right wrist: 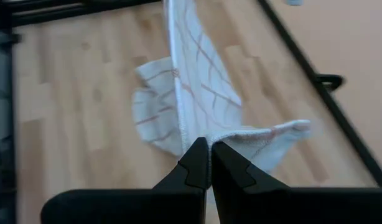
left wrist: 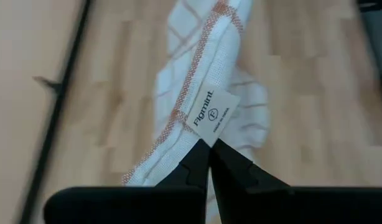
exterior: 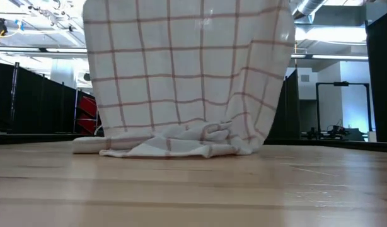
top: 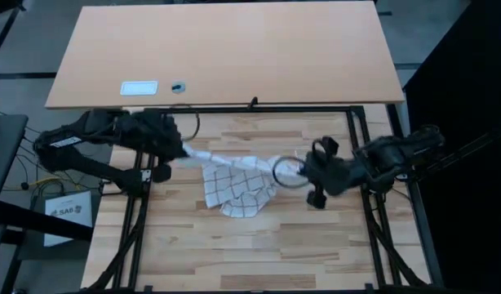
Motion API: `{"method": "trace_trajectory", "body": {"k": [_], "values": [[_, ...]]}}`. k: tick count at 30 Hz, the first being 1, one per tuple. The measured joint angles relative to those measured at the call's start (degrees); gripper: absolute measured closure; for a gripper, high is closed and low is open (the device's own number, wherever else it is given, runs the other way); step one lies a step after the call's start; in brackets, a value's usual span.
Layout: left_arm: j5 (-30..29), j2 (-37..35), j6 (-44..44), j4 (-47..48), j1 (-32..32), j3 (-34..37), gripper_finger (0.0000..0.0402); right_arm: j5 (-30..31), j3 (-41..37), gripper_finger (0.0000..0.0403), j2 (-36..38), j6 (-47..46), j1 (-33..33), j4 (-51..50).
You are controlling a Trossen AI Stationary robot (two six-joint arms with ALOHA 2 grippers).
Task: Roll towel
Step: Prepare the white patterned towel
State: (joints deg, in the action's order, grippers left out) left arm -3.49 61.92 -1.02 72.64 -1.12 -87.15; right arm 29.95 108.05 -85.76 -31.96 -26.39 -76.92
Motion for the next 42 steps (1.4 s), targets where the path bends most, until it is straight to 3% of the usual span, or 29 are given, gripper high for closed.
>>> {"method": "trace_trajectory", "body": {"k": [10, 16, 23, 29, 35, 42], "values": [[-7.81, 4.77, -23.92, -5.8, -29.84, 0.0, 0.0401, -0.27, 0.0, 0.0403, -1.59, -11.96, -15.21, 6.45], [-9.68, 8.29, -28.19, -14.6, -39.4, 0.0, 0.0401, -1.4, -0.02, 0.0403, -2.49, -13.7, -18.77, 10.58], [-13.1, 8.26, -29.51, -13.65, -39.13, 0.0, 0.0401, -2.1, -0.49, 0.0403, -2.69, -10.2, -15.49, 9.88], [-20.46, 9.9, -22.11, -14.08, -32.43, 1.75, 0.0401, -2.47, -0.81, 0.0403, -2.7, -4.41, -9.18, 9.56], [-18.89, 18.23, -10.86, -14.43, -24.31, 4.31, 0.0395, -3.32, -0.81, 0.0403, -2.71, -2.15, -3.43, 7.17], [-13.09, 29.68, 2.49, -23.66, -21.0, 6.91, 0.0343, -3.32, -1.13, 0.0403, -2.69, -1.45, 2.57, 3.8]]}}
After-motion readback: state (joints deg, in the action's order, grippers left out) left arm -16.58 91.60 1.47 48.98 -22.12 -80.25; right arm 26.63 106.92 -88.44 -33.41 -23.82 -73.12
